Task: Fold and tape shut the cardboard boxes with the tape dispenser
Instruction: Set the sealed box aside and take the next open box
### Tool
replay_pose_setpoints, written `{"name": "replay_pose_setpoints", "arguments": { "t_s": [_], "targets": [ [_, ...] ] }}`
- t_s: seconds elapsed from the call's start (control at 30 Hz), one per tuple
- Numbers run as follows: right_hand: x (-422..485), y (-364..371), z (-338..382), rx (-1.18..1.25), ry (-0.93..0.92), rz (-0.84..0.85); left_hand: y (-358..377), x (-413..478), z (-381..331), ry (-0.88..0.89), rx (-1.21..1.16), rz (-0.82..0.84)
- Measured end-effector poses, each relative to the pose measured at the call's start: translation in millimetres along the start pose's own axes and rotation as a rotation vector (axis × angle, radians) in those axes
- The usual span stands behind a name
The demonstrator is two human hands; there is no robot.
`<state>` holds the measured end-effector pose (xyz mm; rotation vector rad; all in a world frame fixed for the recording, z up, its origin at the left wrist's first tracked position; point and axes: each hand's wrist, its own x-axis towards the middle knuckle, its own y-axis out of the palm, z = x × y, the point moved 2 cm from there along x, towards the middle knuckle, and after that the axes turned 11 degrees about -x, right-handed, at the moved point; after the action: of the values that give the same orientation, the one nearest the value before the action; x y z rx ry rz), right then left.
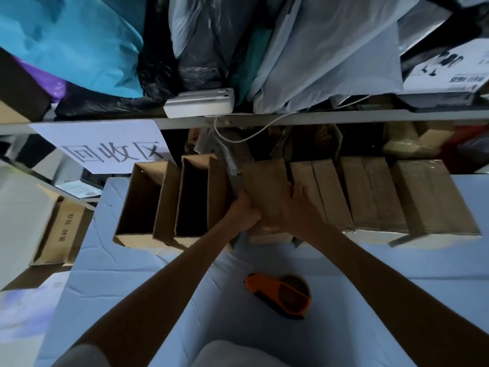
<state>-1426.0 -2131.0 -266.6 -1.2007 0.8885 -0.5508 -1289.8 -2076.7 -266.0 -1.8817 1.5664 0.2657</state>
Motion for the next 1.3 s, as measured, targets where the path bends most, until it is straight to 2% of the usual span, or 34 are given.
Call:
{"name": "replay_pose_setpoints", "arguments": {
  "t_s": [0.07, 0.1, 0.23, 0.3, 0.37, 0.43, 0.47, 0.5, 0.57, 0.73, 0.87, 1.03, 1.2, 1.3],
  "targets": [
    [-1.8, -4.7, -1.3, -0.003, 0.039, 0.058, -0.4, -0.7, -10.9, 0.042, 0.155, -0.038],
    [-2.6, -6.1, -1.5, -0.042, 0.041, 0.052, -2.0, -3.3, -18.2, 0.120, 0.232, -0.075],
    [-14.6, -3.4, 3.4, -0.146, -0.015, -0.018, -29.2, -28.9, -42.0, 0.548, 0.342, -0.315],
    [-22.4, -3.6, 6.9, -0.032, 0.024, -0.073, -53.8, -39.5, -40.4, 0.570, 0.403, -0.512],
    [-28.6, -2.0, 10.7, 0.048, 0.036, -0.137, -74.2, -46.3, -28.4, 0.419, 0.403, -0.629],
    [-36.2, -2.6, 17.0, -0.004, -0.005, -0.173, -79.1, -50.8, -11.6, 0.150, 0.336, -0.507],
    [-40.0, -2.0, 18.5, -0.001, -0.018, -0.171, -73.8, -54.2, -2.5, 0.039, 0.409, -0.393],
    [-44.6, -1.2, 20.0, 0.005, -0.039, -0.155, -67.2, -58.0, 7.1, -0.044, 0.452, -0.303],
    [-55.0, 0.6, 19.4, -0.013, -0.118, -0.122, -55.8, -64.4, 20.4, -0.106, 0.393, -0.267],
    [-91.7, -3.4, 15.2, 0.087, -0.235, -0.161, -53.2, -91.4, 7.6, 0.057, 0.345, -0.433],
    [-110.0, -4.7, 18.0, 0.204, -0.264, -0.239, -62.5, -139.9, -2.2, 0.161, 0.396, -0.492],
    [-115.1, -14.5, 44.9, 0.522, -0.145, -0.104, -83.6, -220.5, 7.5, 0.357, 0.392, -0.426],
    [-133.3, -61.3, 88.4, 1.040, -0.076, -0.289, -106.0, -273.6, 34.4, 0.523, 0.344, -0.268],
    [-147.6, -83.4, 111.4, 1.197, -0.054, -0.232, -112.0, -284.5, 54.5, 0.534, 0.489, -0.202]
  ]
}}
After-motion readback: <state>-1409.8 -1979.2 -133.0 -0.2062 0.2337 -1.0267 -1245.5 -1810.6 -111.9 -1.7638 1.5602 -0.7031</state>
